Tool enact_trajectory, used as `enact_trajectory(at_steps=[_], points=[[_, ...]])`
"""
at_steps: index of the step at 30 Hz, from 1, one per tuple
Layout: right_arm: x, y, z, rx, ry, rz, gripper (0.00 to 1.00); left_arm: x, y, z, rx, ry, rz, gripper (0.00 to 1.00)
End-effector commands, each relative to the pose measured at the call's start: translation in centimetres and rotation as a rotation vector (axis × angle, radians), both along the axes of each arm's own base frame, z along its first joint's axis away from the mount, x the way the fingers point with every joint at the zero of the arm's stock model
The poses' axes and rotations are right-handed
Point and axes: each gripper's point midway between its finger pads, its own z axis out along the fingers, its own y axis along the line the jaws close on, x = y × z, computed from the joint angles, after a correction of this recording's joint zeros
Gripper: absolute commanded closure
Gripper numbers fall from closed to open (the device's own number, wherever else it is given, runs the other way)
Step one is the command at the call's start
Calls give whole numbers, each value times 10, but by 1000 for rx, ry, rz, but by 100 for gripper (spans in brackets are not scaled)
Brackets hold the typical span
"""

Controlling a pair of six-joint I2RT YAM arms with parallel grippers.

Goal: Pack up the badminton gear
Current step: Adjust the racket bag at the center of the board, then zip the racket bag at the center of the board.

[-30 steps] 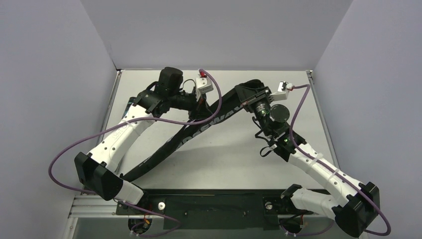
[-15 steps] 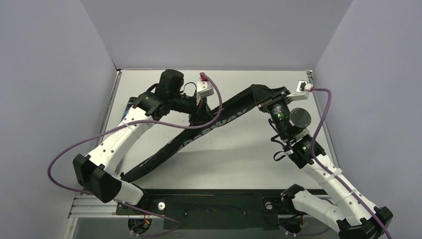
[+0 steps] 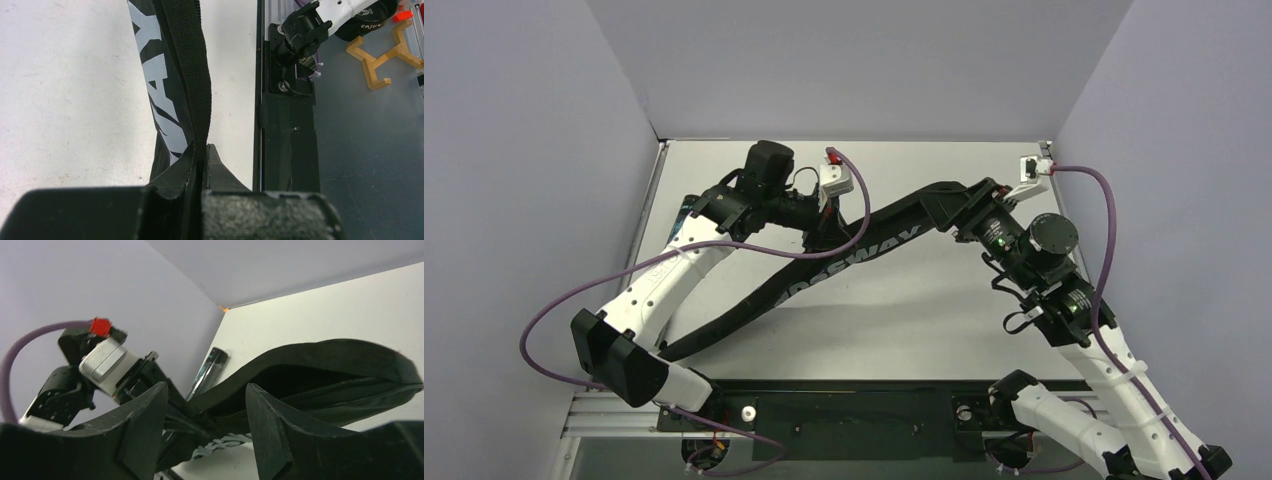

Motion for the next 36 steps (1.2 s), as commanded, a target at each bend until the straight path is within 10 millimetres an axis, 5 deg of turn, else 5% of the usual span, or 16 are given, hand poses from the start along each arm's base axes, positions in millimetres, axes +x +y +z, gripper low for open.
enact_trajectory(at_steps=[1, 8, 14, 18, 36], points=[[-33, 21, 0, -41, 11, 200, 46, -3, -3, 23, -64, -33, -22, 100], [-59, 49, -47, -66, 124, 383, 43, -1, -4, 26, -72, -27, -16, 100], [-51, 80, -77, -68, 165, 427, 52, -1, -4, 30, -77, -30, -14, 100], [-36, 91, -76, -3, 131, 416, 62, -2, -3, 32, -78, -32, -15, 100], [-26, 91, -70, 29, 100, 378, 64, -7, -1, 32, -80, -28, -24, 100]])
